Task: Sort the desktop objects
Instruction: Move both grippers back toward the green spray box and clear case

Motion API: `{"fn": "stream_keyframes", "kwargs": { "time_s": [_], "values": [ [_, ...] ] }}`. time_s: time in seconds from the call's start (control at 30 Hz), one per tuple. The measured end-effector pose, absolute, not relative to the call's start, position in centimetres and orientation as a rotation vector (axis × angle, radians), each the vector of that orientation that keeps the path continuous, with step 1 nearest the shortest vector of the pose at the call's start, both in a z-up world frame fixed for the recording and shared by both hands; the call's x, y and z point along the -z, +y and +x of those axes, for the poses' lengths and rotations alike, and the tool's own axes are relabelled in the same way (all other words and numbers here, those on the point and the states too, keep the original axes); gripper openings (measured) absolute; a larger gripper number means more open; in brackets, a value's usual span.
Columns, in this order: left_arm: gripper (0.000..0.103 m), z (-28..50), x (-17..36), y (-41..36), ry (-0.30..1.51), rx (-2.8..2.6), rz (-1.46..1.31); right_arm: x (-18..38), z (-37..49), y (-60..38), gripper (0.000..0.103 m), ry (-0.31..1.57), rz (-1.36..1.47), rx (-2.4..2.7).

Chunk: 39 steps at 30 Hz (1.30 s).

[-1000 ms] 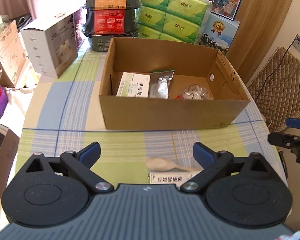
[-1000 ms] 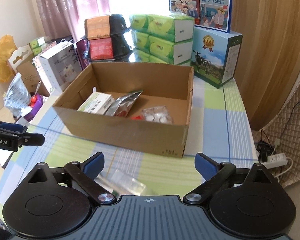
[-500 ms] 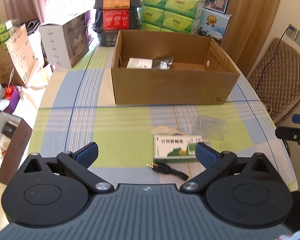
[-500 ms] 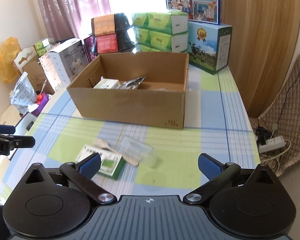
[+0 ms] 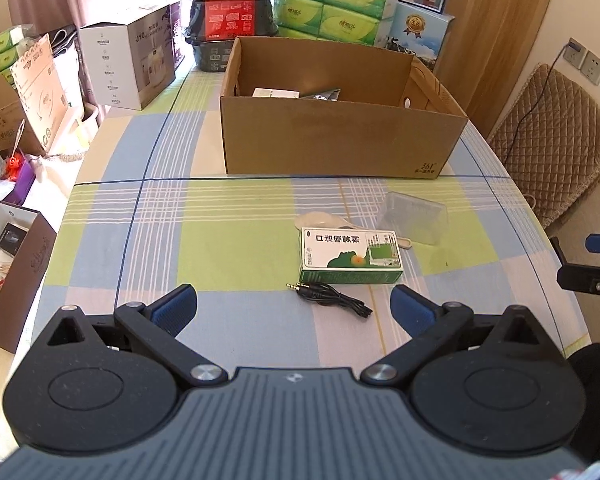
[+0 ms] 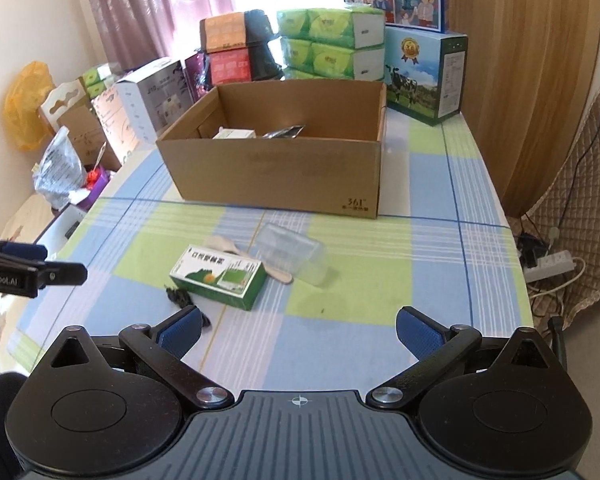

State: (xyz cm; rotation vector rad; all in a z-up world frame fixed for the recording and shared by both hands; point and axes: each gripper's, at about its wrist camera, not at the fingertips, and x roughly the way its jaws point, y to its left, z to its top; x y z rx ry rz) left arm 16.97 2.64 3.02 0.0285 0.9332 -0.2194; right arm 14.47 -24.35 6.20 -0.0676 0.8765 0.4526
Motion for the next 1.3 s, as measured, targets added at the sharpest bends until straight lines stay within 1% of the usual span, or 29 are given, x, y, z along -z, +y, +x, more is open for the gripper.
{"fn": "stream_keyframes", "kwargs": {
  "time_s": [0.23, 0.6, 0.83, 0.9, 0.97, 1.07, 1.2, 1.3],
  "values": [
    [0.098, 16.6, -2.6, 2.5, 0.934, 0.280, 0.087, -5.3, 14.0, -23.3, 0.101, 0.870, -0.135, -0.486],
    [0.098, 17.1, -0.7, 2.3, 0.942, 0.331, 0.181, -3.7, 15.6, -22.7, 0.101, 0.891, -0.202, -0.502],
    [0.098, 18.1, 0.6, 0.7, 0.930, 0.457, 0.350, -2.6, 16.9, -21.8, 0.101, 0.888, -0.319, -0.567],
    [0.096, 18.5, 0.8, 0.1, 0.919, 0.500, 0.412, -2.3, 17.4, -21.4, 0.100, 0.882, -0.360, -0.593],
    [0.089, 19.0, 1.1, -0.6, 0.903, 0.543, 0.465, -2.0, 18.0, -21.1, 0.100, 0.878, -0.400, -0.620],
    [0.081, 20.4, 1.7, -1.4, 0.908, 0.591, 0.537, -1.5, 19.1, -20.5, 0.100, 0.881, -0.450, -0.664],
    [0.081, 22.0, 2.6, -2.4, 0.901, 0.671, 0.625, -0.7, 20.9, -20.0, 0.099, 0.892, -0.509, -0.702],
    [0.081, 23.1, 3.4, -3.3, 0.898, 0.736, 0.679, 0.0, 22.3, -19.5, 0.093, 0.902, -0.560, -0.721]
  ]
}}
